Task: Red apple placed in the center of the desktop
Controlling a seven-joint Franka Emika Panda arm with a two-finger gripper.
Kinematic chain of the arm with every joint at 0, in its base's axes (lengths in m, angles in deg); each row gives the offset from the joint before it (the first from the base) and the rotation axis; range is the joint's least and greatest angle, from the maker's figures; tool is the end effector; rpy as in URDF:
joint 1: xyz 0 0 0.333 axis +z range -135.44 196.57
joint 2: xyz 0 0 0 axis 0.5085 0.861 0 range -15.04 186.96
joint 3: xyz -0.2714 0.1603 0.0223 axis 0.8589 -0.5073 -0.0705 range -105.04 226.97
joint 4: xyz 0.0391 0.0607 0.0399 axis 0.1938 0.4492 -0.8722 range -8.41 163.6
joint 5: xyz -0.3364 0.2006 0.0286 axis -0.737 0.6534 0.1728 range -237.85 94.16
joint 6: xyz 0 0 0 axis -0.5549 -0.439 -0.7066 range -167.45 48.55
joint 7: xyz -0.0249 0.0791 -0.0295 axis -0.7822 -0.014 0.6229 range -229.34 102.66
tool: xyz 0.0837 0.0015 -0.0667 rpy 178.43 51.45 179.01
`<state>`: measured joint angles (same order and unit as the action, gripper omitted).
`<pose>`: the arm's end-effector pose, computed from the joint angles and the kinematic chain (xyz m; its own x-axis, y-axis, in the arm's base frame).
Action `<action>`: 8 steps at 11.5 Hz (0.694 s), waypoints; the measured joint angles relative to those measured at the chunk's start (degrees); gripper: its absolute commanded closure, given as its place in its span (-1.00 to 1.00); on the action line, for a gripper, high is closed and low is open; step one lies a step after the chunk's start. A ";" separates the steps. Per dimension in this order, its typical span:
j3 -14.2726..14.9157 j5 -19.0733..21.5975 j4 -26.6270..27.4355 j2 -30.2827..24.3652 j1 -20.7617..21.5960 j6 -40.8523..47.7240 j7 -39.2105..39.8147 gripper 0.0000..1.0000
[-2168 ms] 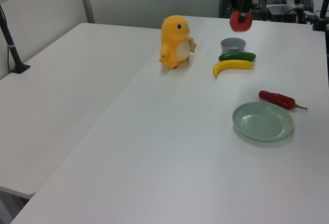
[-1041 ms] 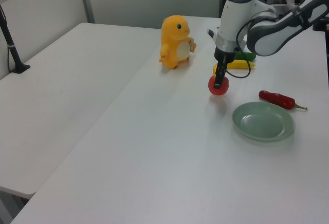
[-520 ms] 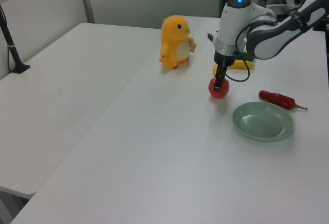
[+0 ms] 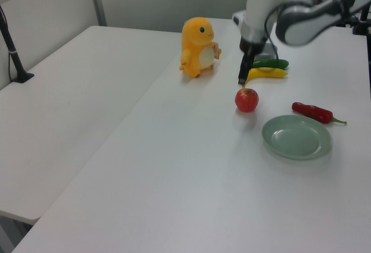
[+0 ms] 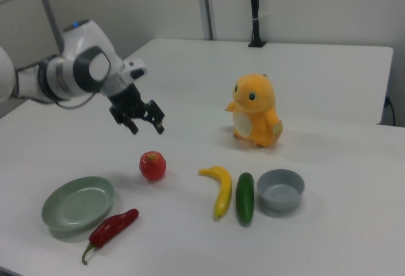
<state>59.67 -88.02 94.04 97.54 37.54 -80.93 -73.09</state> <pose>0.6233 0.0816 0.4302 0.9688 0.1477 0.1992 0.1048 -0.9719 0.2109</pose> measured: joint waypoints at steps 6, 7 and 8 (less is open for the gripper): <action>0.76 15.69 -16.21 -9.72 -1.02 32.97 -0.17 -1.00; 0.90 17.20 -16.98 -10.76 -1.77 35.07 -0.17 -1.00; 1.11 17.95 -17.20 -11.73 -2.36 36.36 -0.17 -1.00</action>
<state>60.78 -70.07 76.84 85.81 35.17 -44.57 -73.26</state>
